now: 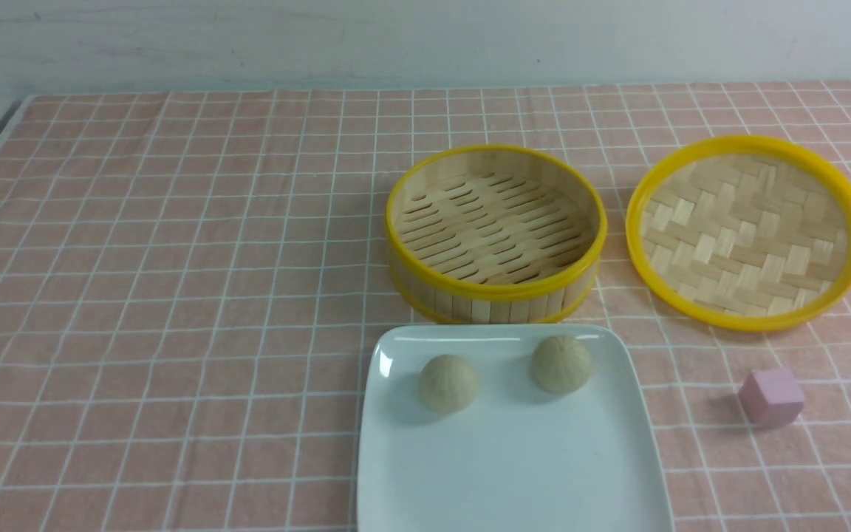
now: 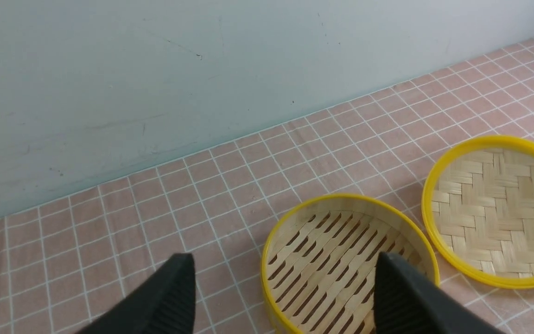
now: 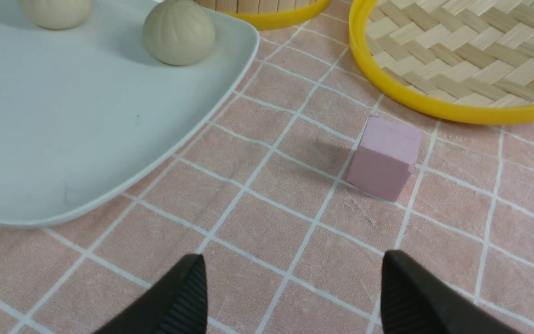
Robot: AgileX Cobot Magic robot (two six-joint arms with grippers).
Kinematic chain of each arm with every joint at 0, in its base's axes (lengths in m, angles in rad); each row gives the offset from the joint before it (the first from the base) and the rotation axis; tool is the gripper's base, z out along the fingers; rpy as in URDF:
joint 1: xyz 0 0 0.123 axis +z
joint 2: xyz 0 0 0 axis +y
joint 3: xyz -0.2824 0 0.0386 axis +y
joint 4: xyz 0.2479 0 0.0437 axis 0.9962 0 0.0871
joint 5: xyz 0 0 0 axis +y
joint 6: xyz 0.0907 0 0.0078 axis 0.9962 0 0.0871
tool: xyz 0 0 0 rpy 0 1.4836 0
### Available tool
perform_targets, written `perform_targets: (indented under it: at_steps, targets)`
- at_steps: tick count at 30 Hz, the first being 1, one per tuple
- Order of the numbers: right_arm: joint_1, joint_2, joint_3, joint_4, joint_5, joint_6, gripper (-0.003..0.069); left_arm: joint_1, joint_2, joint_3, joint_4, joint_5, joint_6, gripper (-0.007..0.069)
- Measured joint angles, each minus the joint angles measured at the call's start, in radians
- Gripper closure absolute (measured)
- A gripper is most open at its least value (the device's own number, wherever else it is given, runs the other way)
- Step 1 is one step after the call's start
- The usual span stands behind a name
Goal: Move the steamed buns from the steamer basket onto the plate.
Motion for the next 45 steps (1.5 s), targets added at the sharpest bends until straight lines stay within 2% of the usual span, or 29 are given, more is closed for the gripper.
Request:
perform_targets:
  at_steps: [4,9,12,15,20,22,23,24,25,26,29,33,34,36,40,45]
  targets:
    - [0.000,0.000,0.000,0.000,0.000,0.000,0.0164,0.000,0.001,0.000,0.014,0.006,0.000,0.0113]
    - [0.000,0.000,0.000,0.000,0.000,0.000,0.0164,0.001,0.014,0.016,0.077,0.162,-0.007,0.0113]
    - [0.000,0.000,0.000,0.000,0.000,0.000,0.0164,0.003,0.001,0.119,0.130,0.213,-0.039,0.0113]
    - [0.000,0.000,0.000,0.000,0.000,0.000,0.0164,0.003,-0.047,0.281,0.165,0.132,-0.102,0.0113]
    - [0.000,0.000,0.000,0.000,0.000,0.000,0.0164,0.003,-0.210,0.722,0.225,-0.179,-0.185,0.0113]
    - [0.000,0.000,0.000,0.000,0.000,0.000,0.0164,0.004,-0.247,0.807,0.237,-0.239,-0.198,0.0113]
    - [0.000,0.000,0.000,0.000,0.000,0.000,0.0164,0.022,-0.317,0.940,0.245,-0.347,-0.224,0.0113]
    - [0.000,0.000,0.000,0.000,0.000,0.000,0.0164,0.022,-0.325,0.957,0.245,-0.347,-0.228,0.0113]
    - [0.000,0.000,0.000,0.000,0.000,0.000,0.0164,0.079,-0.401,1.100,0.249,-0.457,-0.272,0.0113]
    - [0.000,0.000,0.000,0.000,0.000,0.000,0.0164,0.079,-0.409,1.116,0.249,-0.457,-0.278,0.0113]
    - [0.000,0.000,0.000,0.000,0.000,0.000,0.0164,0.241,-0.548,1.371,0.261,-0.612,-0.372,0.0113]
    - [0.000,0.000,0.000,0.000,0.000,0.000,0.0164,0.404,-0.708,1.585,0.287,-0.739,-0.391,0.0113]
    - [0.000,0.000,0.000,0.000,0.000,0.000,0.0164,0.411,-0.715,1.604,0.291,-0.750,-0.391,0.0113]
    - [0.000,0.000,0.000,0.000,0.000,0.000,0.0164,0.488,-0.814,1.708,0.313,-0.801,-0.394,0.0113]
    - [0.000,0.000,0.000,0.000,0.000,0.000,0.0164,0.565,-0.994,1.824,0.319,-0.831,-0.401,0.0113]
    - [0.000,0.000,0.000,-0.001,0.000,0.000,0.0164,0.576,-1.172,1.846,0.319,-0.795,-0.401,0.0113]
